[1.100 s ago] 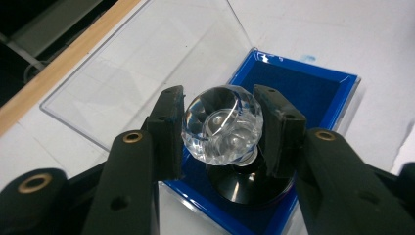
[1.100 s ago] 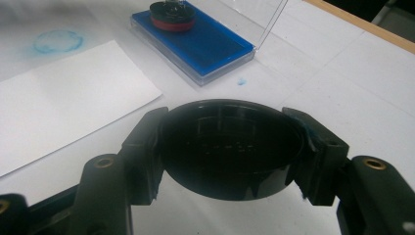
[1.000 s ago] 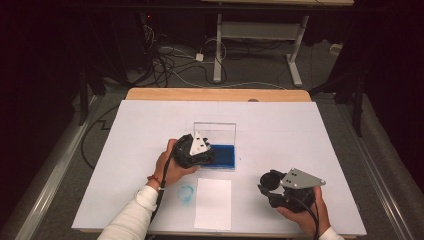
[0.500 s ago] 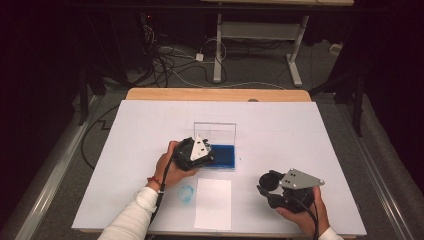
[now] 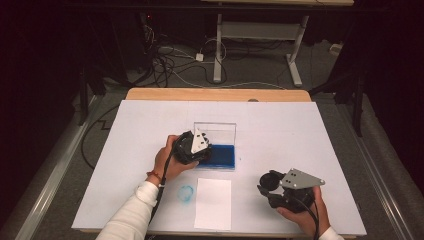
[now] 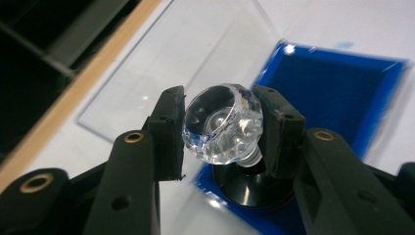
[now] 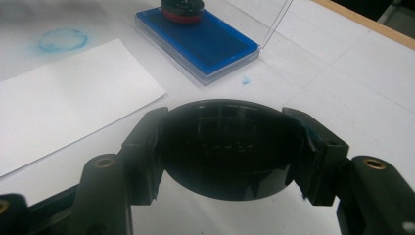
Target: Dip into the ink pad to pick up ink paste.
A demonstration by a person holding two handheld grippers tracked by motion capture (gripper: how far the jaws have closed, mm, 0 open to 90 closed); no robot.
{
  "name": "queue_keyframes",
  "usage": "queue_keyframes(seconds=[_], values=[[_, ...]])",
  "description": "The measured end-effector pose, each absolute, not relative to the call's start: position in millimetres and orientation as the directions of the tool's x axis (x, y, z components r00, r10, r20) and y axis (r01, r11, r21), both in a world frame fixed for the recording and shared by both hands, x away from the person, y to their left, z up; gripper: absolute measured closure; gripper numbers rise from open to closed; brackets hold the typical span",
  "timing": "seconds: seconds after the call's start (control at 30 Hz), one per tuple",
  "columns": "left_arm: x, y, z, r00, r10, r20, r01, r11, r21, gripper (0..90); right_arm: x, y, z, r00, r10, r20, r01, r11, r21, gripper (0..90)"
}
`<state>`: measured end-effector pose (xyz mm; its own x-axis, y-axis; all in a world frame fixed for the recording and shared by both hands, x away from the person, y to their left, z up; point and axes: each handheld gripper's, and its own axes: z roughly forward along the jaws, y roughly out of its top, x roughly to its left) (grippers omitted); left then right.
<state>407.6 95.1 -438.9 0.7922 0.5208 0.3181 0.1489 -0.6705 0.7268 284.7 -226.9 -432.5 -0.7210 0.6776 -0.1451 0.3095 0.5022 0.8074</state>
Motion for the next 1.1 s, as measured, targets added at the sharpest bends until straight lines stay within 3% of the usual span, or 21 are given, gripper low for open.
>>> queue_keyframes(seconds=[0.2, 0.63, 1.1], values=[[403.4, 94.3, -442.6, 0.793, 0.532, 0.299, 0.161, -0.655, 0.738, 55.7, 284.1, -227.2, -432.1, -0.720, 0.677, -0.148, 0.308, 0.504, 0.807, 38.4], [395.7, 90.0, -443.9, 0.785, 0.502, 0.363, 0.124, -0.701, 0.702, 55.5, 283.2, -225.8, -432.0, -0.723, 0.675, -0.147, 0.306, 0.504, 0.807, 38.4], [401.5, 98.6, -442.2, 0.786, 0.545, 0.292, 0.174, -0.648, 0.742, 55.7, 285.8, -227.7, -432.2, -0.721, 0.679, -0.139, 0.308, 0.493, 0.814, 38.4]])
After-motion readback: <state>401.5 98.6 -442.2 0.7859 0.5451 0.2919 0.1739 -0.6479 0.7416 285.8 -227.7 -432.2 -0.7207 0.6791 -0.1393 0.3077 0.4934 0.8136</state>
